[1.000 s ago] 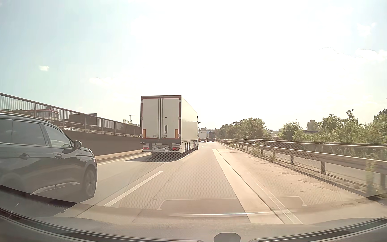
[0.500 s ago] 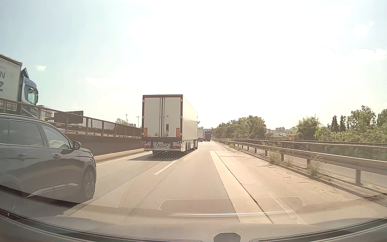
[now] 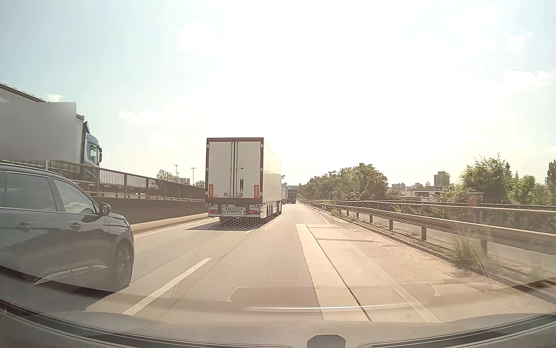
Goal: Follow the waypoints while adhering to traffic rules and regulations
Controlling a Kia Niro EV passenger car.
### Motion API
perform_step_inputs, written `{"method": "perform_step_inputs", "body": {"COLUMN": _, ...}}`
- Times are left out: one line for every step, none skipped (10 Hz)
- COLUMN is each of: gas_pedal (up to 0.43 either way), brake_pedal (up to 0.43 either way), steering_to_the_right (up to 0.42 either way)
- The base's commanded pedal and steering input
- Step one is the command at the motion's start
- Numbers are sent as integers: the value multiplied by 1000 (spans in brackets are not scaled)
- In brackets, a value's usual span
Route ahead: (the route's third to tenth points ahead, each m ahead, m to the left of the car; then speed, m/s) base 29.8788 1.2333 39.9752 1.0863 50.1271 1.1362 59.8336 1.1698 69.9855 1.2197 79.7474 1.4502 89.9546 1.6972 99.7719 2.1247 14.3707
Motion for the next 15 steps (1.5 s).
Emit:
{"method": "perform_step_inputs", "body": {"gas_pedal": 110, "brake_pedal": 30, "steering_to_the_right": 6}}
{"method": "perform_step_inputs", "body": {"gas_pedal": 110, "brake_pedal": 30, "steering_to_the_right": 6}}
{"method": "perform_step_inputs", "body": {"gas_pedal": 98, "brake_pedal": 30, "steering_to_the_right": 6}}
{"method": "perform_step_inputs", "body": {"gas_pedal": 98, "brake_pedal": 30, "steering_to_the_right": 5}}
{"method": "perform_step_inputs", "body": {"gas_pedal": 98, "brake_pedal": 30, "steering_to_the_right": 4}}
{"method": "perform_step_inputs", "body": {"gas_pedal": 98, "brake_pedal": 30, "steering_to_the_right": 4}}
{"method": "perform_step_inputs", "body": {"gas_pedal": 98, "brake_pedal": 30, "steering_to_the_right": 3}}
{"method": "perform_step_inputs", "body": {"gas_pedal": 98, "brake_pedal": 30, "steering_to_the_right": 0}}
{"method": "perform_step_inputs", "body": {"gas_pedal": 98, "brake_pedal": 30, "steering_to_the_right": -4}}
{"method": "perform_step_inputs", "body": {"gas_pedal": 98, "brake_pedal": 30, "steering_to_the_right": -4}}
{"method": "perform_step_inputs", "body": {"gas_pedal": 98, "brake_pedal": 24, "steering_to_the_right": -4}}
{"method": "perform_step_inputs", "body": {"gas_pedal": 98, "brake_pedal": 30, "steering_to_the_right": -4}}
{"method": "perform_step_inputs", "body": {"gas_pedal": 98, "brake_pedal": 30, "steering_to_the_right": -3}}
{"method": "perform_step_inputs", "body": {"gas_pedal": 98, "brake_pedal": 30, "steering_to_the_right": -2}}
{"method": "perform_step_inputs", "body": {"gas_pedal": 98, "brake_pedal": 30, "steering_to_the_right": -1}}
